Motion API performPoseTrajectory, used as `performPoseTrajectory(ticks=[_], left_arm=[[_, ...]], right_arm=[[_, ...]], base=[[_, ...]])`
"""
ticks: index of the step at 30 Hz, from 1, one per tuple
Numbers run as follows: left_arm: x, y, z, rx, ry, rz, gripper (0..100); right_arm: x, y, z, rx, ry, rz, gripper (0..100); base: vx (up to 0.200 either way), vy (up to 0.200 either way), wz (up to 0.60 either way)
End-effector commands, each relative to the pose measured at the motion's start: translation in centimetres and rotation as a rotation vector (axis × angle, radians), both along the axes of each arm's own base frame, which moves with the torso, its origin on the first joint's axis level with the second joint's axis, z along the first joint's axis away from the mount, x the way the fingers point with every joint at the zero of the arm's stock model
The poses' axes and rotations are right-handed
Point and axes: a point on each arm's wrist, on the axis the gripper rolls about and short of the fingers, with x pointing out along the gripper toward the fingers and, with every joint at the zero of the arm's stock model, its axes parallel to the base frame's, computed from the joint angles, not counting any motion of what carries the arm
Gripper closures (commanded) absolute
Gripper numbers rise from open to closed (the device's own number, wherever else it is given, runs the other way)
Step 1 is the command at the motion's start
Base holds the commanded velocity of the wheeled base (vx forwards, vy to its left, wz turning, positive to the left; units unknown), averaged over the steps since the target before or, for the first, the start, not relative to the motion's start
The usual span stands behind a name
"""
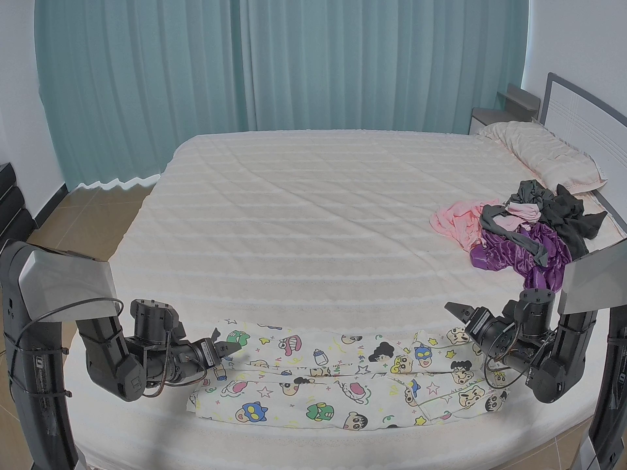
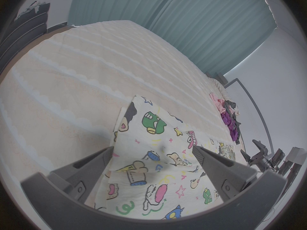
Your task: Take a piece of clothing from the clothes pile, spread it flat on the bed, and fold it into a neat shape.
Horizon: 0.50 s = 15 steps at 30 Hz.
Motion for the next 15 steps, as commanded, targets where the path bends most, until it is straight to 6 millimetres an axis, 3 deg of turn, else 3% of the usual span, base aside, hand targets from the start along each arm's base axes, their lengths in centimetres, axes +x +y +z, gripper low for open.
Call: performPoseTrajectory(ticks=[1, 2, 3, 15], left_arm=[[0.0, 0.2, -0.2, 0.001, -0.004, 0.004, 0], [-0.1, 0.2, -0.2, 0.002, -0.001, 0.004, 0], [-0.2, 0.2, -0.2, 0.002, 0.002, 0.003, 100], [-0.2, 2.0, -0.1, 0.054, -0.017, 0.023, 100]], right_arm=[[0.1, 0.1, -0.1, 0.003, -0.008, 0.003, 0], [0.1, 0.1, -0.2, 0.002, -0.004, 0.003, 0], [0.1, 0.0, -0.3, 0.001, -0.001, 0.0, 0], [0.5, -0.6, -0.5, 0.0, -0.001, -0.022, 0]], base=[[0.0, 0.0, 0.0], [0.0, 0.0, 0.0], [0.0, 0.0, 0.0], [0.0, 0.0, 0.0]])
